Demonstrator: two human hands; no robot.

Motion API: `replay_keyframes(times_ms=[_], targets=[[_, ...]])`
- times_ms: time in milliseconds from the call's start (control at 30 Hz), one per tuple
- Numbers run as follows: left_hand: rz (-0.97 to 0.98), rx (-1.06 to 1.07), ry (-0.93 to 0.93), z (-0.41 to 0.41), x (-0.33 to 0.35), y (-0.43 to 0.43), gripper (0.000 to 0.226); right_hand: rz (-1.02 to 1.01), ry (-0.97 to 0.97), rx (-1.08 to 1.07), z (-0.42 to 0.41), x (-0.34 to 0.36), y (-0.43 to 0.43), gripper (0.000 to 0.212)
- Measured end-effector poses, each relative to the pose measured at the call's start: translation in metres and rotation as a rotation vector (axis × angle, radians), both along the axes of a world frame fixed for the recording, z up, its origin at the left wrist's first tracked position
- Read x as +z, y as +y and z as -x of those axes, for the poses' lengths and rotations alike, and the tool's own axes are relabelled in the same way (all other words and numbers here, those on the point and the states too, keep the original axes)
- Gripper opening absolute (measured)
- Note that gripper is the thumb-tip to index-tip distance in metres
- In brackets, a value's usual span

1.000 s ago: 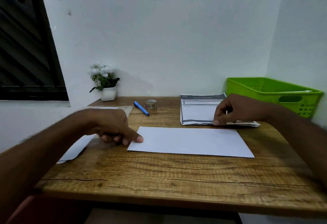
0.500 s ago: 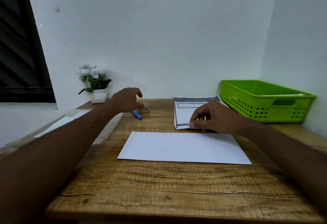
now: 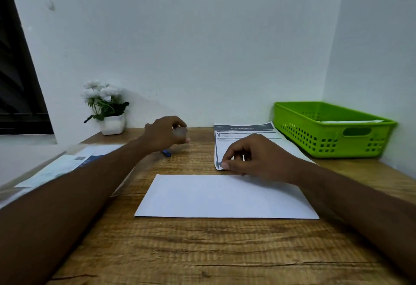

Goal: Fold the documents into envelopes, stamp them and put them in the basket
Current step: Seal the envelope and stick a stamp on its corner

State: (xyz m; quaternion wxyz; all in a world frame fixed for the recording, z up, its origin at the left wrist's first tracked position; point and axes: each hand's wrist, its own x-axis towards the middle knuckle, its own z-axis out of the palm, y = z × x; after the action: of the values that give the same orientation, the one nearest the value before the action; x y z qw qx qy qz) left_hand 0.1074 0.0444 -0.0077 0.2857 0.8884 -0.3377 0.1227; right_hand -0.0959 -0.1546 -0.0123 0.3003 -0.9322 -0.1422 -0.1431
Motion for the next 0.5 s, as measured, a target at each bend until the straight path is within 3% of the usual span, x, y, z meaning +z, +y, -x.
replay_keyframes(times_ms=[67, 167, 367, 500], targets=[[0.219, -0.170, 0.093, 0.014, 0.006, -0.003, 0.040, -0.038, -0.092, -0.033, -0.005, 0.001, 0.001, 0.010], [0.378, -0.377, 0.225, 0.039, 0.014, -0.004, 0.047, -0.079, -0.207, -0.119, -0.015, 0.005, 0.004, 0.005], [0.453, -0.542, 0.376, 0.069, 0.016, -0.012, 0.059, -0.089, -0.295, -0.196, -0.031, 0.016, 0.005, 0.034], [0.465, -0.555, 0.407, 0.071, 0.009, -0.018, 0.061, -0.118, -0.380, -0.213, -0.029, 0.000, 0.002, 0.028]])
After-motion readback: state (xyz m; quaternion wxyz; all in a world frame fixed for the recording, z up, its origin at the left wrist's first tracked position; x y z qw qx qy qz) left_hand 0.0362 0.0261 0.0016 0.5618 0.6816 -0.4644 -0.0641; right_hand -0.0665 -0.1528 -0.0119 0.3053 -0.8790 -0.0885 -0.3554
